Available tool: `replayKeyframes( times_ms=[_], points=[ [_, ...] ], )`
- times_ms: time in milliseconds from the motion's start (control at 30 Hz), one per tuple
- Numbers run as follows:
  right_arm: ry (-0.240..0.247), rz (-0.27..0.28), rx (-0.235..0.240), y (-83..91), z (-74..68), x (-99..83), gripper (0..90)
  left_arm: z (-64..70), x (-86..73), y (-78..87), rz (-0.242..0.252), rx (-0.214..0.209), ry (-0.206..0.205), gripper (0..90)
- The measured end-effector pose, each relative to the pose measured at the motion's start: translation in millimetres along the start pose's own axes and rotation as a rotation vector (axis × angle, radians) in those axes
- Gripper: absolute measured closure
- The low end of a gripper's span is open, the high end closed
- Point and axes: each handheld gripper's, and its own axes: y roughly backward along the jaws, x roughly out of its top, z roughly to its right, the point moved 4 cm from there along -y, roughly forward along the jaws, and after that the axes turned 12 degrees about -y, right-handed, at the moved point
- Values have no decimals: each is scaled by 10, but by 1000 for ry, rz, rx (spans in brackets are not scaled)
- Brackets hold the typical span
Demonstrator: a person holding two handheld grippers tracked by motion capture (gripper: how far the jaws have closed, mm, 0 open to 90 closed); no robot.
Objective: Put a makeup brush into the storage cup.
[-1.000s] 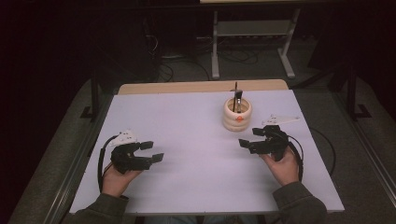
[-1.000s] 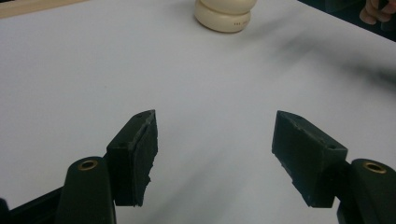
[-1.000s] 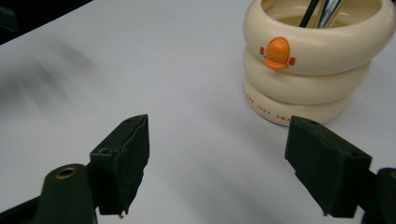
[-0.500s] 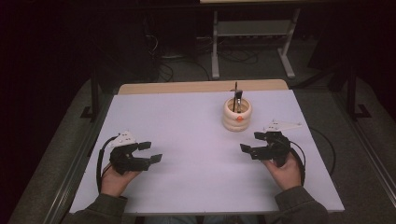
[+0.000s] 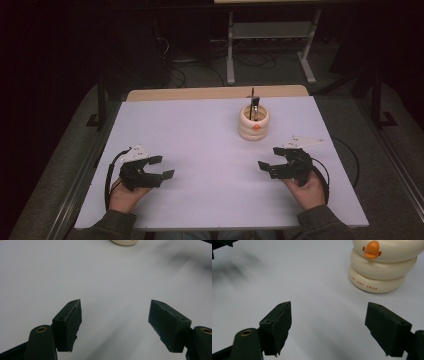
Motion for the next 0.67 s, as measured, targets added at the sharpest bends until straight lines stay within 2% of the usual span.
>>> replayKeyframes(
  times_ms=[67, 100, 167, 567, 667],
  points=[
    [-1, 2, 3, 8, 3, -23, 202, 2, 8, 10, 9, -8, 7, 262],
    [-19, -6, 7, 14, -5, -41, 203, 6, 18, 16, 20, -13, 13, 262],
    [-23, -8, 14, 10, -2, -70, 203, 10, 36, 23, 28, -11, 9, 262],
    [-40, -15, 15, 10, 11, -111, 203, 20, 30, -14, 10, -12, -3, 262],
    [-24, -7, 14, 9, 15, -103, 204, 10, 31, -12, 15, -10, -2, 262]
  ],
)
